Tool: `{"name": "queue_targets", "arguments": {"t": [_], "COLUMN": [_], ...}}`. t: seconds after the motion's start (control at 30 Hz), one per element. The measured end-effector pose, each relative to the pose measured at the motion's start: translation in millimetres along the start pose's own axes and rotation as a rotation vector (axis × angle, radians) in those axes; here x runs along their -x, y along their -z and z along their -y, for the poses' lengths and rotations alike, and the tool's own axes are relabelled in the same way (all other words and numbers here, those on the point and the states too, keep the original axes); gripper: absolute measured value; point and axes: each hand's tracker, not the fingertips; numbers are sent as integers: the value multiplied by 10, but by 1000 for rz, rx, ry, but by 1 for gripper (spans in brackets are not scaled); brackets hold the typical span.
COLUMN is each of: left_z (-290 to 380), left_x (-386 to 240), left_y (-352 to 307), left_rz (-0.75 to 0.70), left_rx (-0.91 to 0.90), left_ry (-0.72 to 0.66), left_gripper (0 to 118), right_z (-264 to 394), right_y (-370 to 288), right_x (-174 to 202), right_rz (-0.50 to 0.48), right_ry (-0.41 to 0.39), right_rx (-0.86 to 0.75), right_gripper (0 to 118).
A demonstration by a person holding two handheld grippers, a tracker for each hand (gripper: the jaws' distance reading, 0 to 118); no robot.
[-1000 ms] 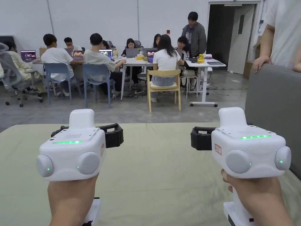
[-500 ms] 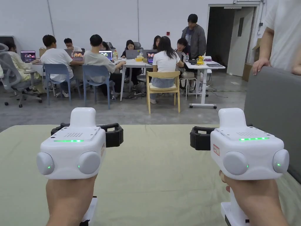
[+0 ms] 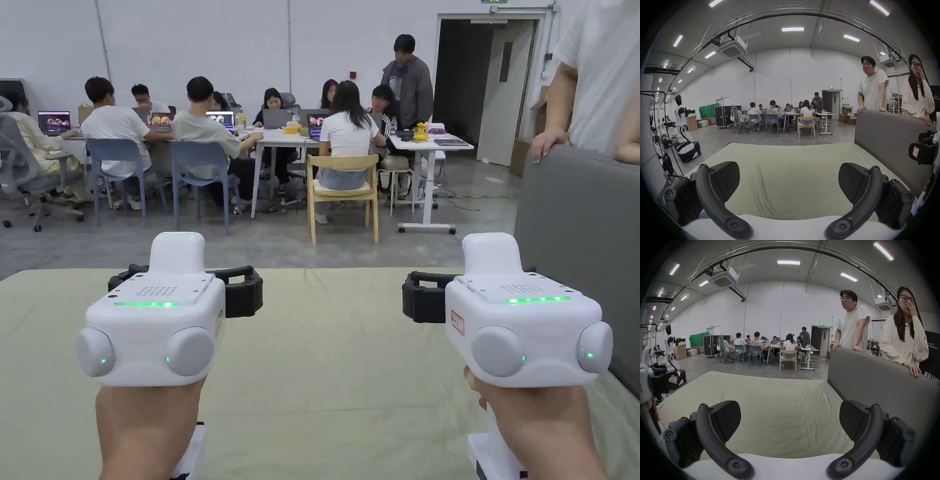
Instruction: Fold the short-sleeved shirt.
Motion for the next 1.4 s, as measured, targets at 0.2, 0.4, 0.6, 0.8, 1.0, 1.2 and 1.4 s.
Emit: {"name": "queue_targets", "arguments": {"t": [0.2, 0.4, 0.6, 0.8, 1.0, 1.2, 1.4], "left_z": [-1, -22, -19, -12, -10, 4, -2], "left_x": [5, -5, -16, -12, 1, -2, -4], "left_y": [9, 2, -2, -8, -7, -7, -12], "left_rz": [2, -4, -4, -4, -6, -5, -5], "left_rx": [-1, -5, -5, -4, -4, -3, -5], "left_ry": [1, 7, 2, 5, -4, -4, -3], "left_gripper": [118, 118, 118, 118, 118, 118, 118], "right_z": [-7, -15, -10, -15, -26, -22, -22], "right_y": [-14, -6, -8, -16, -19, -29, -29], "right_x": [0, -32, -27, -5, 0, -2, 6], "right_rz": [16, 24, 28, 26, 25, 26, 26], "right_ry": [-8, 2, -5, -7, -7, -6, -11], "right_rx": [-8, -6, -1, -4, -8, -9, -9], "right_gripper": [118, 118, 118, 118, 118, 118, 118]}}
